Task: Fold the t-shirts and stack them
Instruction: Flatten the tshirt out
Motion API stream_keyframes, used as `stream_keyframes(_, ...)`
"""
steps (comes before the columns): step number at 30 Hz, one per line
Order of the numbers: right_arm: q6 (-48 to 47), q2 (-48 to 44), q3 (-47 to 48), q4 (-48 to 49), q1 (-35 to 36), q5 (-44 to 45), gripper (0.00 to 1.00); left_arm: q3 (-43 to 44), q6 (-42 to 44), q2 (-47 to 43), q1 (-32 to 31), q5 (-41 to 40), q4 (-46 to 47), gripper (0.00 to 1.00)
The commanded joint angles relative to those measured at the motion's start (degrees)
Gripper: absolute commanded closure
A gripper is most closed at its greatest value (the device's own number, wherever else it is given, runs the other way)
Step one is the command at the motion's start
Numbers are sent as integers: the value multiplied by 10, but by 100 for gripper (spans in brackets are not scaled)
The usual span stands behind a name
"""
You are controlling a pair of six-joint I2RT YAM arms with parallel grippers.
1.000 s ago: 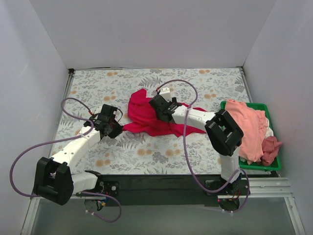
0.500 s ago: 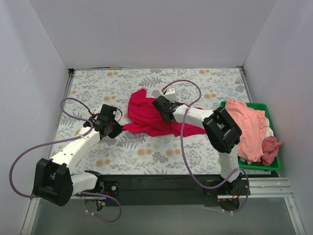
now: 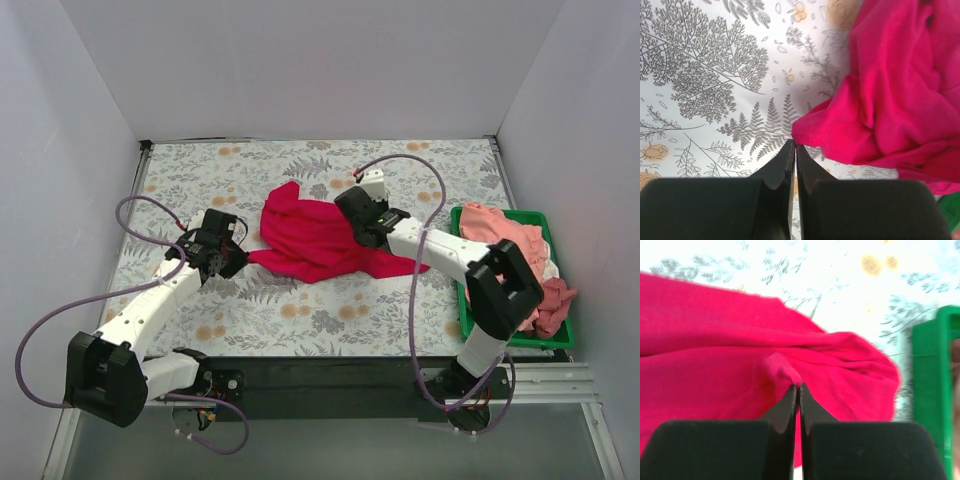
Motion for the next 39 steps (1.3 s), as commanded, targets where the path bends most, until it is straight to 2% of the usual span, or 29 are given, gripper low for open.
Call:
stream_keyframes(1,-33,-116,-19,22,-2,54,99,58,-1,-39,-1,-37,-13,100)
stream_keyframes(10,-86,-358,-48,27,-3,77,99,175,16,-108,-1,-78,-32,100)
stream_keyframes(17,-193,-480,50,45,-2,32,99,327,43,-157,-1,-82,-7,100)
stream_keyframes(20,-214,-513,111,46,-2,-57,99,390,70,-176,-1,-57,30,100)
stream_keyframes(21,-216,-519,125,45,-2,-105,99,409,76,-178,-1,-55,36,100)
stream_keyframes(25,-222,-539,220,41,-3,-184,99,522,102,-177,-1,-36,49,100)
stream_keyframes(30,-231,-520,328,13,-2,-276,99,616,130,-161,-1,-4,49,100)
stream_keyframes(35,-270,-470,418,-2,-3,-277,99,643,143,-155,-1,-8,66,100)
stream_keyframes(39,-310,-419,458,6,-3,-227,99,635,157,-133,-1,-50,75,100)
